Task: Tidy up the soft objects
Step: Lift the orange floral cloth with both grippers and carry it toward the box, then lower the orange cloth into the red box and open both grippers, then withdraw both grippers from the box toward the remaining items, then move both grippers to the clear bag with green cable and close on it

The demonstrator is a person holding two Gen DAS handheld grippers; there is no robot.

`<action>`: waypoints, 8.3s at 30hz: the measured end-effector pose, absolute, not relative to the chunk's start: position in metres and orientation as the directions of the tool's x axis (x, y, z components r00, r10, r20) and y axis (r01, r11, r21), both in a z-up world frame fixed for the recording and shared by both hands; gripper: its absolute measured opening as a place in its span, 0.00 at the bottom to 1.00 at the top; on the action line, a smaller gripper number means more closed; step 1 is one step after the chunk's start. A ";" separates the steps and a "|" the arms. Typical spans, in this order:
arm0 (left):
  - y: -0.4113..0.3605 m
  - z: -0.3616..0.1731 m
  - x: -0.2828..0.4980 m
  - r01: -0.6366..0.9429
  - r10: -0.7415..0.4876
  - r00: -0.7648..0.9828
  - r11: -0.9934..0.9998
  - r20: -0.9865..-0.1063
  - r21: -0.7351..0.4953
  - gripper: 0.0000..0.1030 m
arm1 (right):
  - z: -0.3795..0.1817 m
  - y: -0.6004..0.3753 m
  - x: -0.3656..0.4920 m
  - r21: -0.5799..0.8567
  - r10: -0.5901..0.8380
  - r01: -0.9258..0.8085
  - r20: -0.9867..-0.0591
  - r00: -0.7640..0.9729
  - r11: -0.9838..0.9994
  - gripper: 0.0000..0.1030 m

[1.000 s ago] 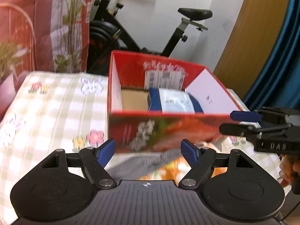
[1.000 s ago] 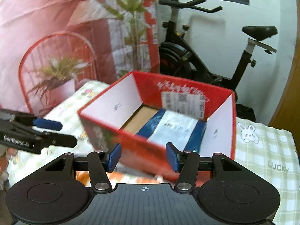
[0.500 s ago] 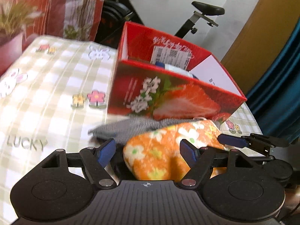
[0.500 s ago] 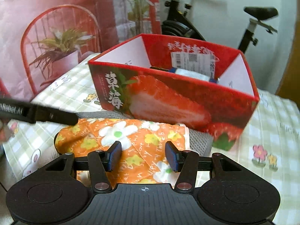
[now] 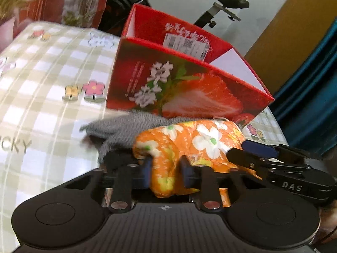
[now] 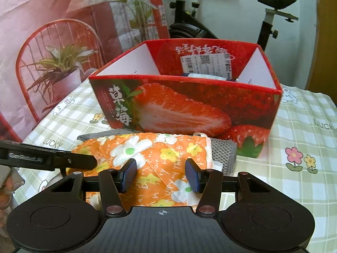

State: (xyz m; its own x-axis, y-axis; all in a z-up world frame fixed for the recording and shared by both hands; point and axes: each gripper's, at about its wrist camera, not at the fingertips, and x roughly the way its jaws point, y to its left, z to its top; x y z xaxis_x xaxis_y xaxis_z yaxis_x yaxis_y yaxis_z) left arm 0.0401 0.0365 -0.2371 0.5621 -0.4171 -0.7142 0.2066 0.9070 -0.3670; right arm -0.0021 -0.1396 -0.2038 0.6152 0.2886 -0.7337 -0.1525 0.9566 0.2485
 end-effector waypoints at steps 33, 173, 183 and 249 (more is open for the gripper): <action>0.053 -0.228 0.037 0.155 -0.354 0.684 0.925 -0.638 -0.348 0.16 | -0.185 -0.144 -0.004 0.252 0.299 -0.170 -0.676 0.673 0.953 0.17; 0.022 -0.161 0.095 0.271 -0.245 0.741 0.961 -0.626 -0.055 1.00 | -0.157 -0.167 0.067 0.184 0.144 -0.030 -0.646 0.750 0.983 1.00; 0.020 -0.172 0.066 0.267 -0.244 0.735 0.962 -0.632 -0.060 1.00 | -0.172 -0.164 0.027 0.193 0.153 -0.032 -0.658 0.737 0.981 1.00; 0.012 -0.215 0.015 0.370 -0.485 0.593 0.873 -0.643 -0.317 0.48 | -0.208 -0.151 -0.030 0.303 0.328 -0.145 -0.735 0.594 0.942 0.48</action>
